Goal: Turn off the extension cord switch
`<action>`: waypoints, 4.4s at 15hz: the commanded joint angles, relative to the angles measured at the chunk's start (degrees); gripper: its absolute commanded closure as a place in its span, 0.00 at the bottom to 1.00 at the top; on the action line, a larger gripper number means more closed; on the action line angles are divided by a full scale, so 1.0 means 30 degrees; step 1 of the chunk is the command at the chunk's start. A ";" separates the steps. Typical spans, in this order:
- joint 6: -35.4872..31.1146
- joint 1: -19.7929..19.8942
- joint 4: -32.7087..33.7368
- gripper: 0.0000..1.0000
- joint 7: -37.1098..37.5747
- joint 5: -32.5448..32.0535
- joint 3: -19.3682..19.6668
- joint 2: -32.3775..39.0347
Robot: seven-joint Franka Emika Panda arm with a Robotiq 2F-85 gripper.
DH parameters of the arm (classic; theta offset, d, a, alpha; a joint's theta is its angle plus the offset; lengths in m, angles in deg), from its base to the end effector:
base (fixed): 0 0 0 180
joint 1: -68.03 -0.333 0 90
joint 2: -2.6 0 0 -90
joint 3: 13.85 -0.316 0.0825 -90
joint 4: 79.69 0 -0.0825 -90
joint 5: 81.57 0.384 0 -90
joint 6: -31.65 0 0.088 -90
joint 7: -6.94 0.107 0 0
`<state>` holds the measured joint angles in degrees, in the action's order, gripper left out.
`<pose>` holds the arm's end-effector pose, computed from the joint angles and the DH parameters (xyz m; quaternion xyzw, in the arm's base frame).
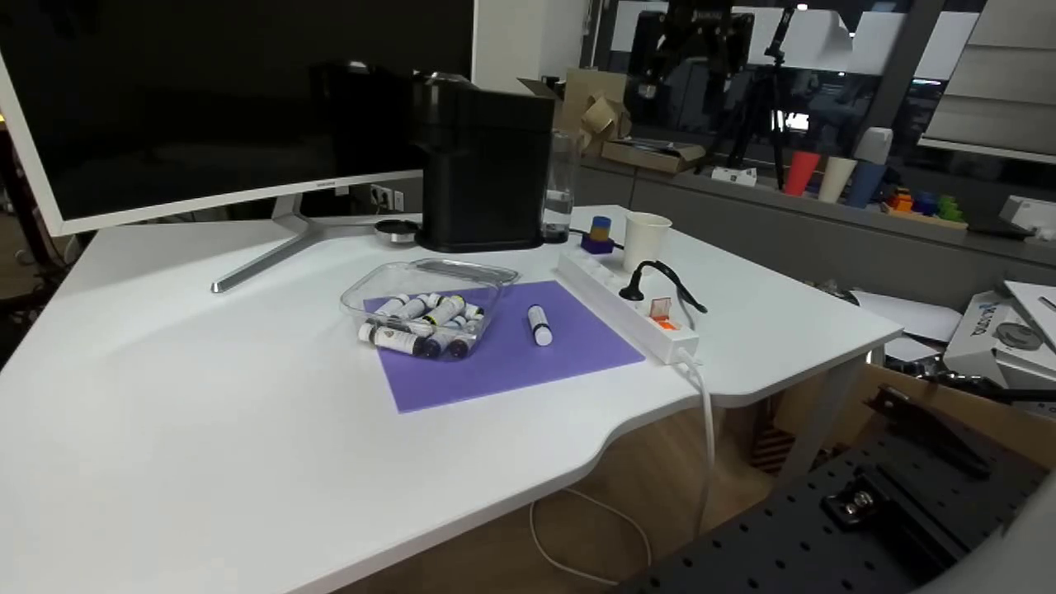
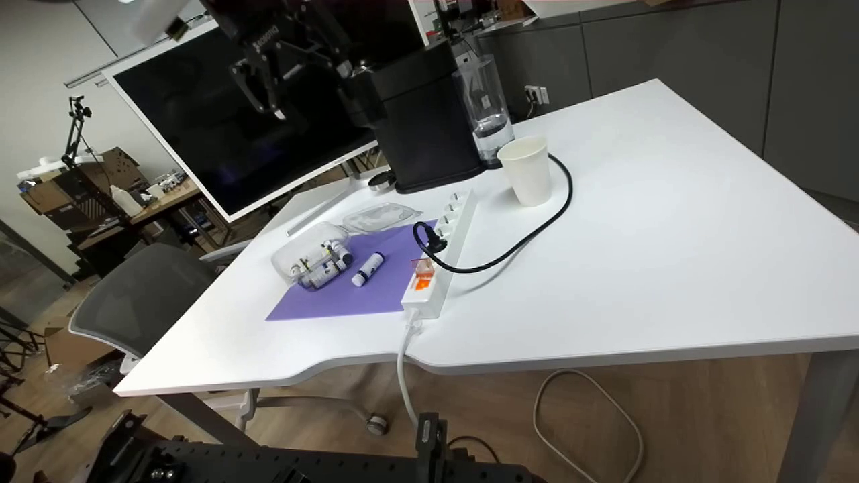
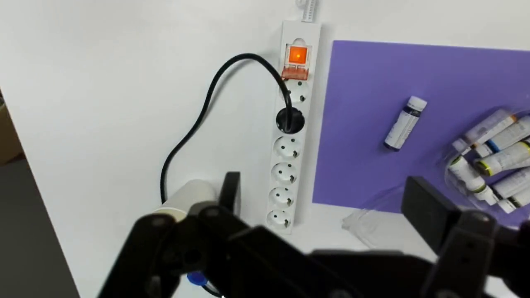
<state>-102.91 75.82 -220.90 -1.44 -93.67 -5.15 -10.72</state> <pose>0.4415 -0.1341 0.3916 0.9964 0.0001 0.0432 0.0728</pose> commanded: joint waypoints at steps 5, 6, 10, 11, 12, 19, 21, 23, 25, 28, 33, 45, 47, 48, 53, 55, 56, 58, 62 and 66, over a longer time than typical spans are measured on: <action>-0.4767 0.1232 -0.4089 0.00 0.2127 -0.1206 0.0002 0.1446; -0.4825 0.1365 -0.4146 0.00 0.2179 -0.1273 0.0048 0.1972; -0.4510 0.1548 -0.3749 0.00 0.2346 -0.1507 0.0151 0.3745; -0.4644 0.1365 -0.4197 0.00 0.1466 -0.0918 0.0209 0.3007; -0.4650 0.1364 -0.4156 0.00 0.1530 -0.0925 0.0232 0.3368; -0.6127 0.1405 -0.3889 0.25 0.1892 -0.1420 0.0318 0.4626; -0.7042 0.1438 -0.3796 0.33 0.1966 -0.1577 0.0418 0.5201; -0.7919 0.1396 -0.3708 0.49 0.1869 -0.1633 0.0554 0.5841; -0.8786 0.1338 -0.3587 0.63 0.1610 -0.1481 0.0679 0.6522; -0.9707 0.1276 -0.3326 0.83 0.0949 -0.1082 0.0742 0.7532; -1.0327 0.1324 -0.2806 1.00 0.0166 -0.0614 0.0790 0.8869; -1.0648 0.1253 -0.0981 1.00 -0.0512 -0.0350 0.0667 1.1391; -1.0966 0.1183 -0.0973 1.00 -0.0459 -0.0267 0.0576 1.1538; -1.1082 0.1220 -0.0980 1.00 -0.0495 -0.0132 0.0454 1.1601; -1.1018 0.0849 -0.0817 1.00 -0.0087 0.0038 0.0679 1.1955; -1.1087 0.0288 -0.0775 1.00 0.0437 -0.0245 0.1171 1.2124; -1.1111 -0.0016 -0.0779 1.00 0.0761 -0.0302 0.1381 1.2183; -1.1138 -0.1152 -0.0777 1.00 0.2204 -0.0336 0.2109 1.2459; -1.0914 -0.3777 -0.0561 1.00 0.5182 -0.0687 0.3618 1.3413; -0.9897 -0.5345 -0.0695 1.00 0.6414 -0.0980 0.4428 1.2898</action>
<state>-134.16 62.95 -224.20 12.54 -95.33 7.65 25.07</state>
